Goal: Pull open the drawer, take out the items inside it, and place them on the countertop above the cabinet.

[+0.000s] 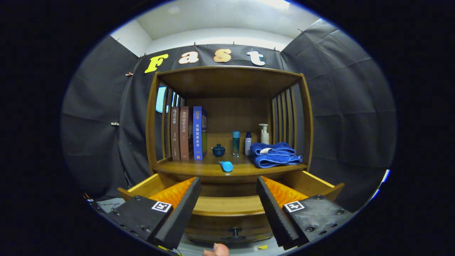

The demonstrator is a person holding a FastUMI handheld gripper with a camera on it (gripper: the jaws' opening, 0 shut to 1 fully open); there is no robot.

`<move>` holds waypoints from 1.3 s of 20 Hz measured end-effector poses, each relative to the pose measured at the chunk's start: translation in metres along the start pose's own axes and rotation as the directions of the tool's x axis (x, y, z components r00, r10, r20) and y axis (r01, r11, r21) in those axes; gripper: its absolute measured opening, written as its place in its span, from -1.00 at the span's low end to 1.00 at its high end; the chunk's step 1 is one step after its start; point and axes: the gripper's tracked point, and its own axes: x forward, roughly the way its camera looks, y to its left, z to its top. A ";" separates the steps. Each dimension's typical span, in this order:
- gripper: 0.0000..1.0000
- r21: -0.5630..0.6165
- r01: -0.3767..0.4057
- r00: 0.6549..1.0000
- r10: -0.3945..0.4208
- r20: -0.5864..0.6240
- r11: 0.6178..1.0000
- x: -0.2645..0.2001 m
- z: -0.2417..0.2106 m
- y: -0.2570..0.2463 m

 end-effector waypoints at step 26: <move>1.00 -0.058 -0.025 0.975 0.011 -0.224 0.998 0.015 -0.110 -0.006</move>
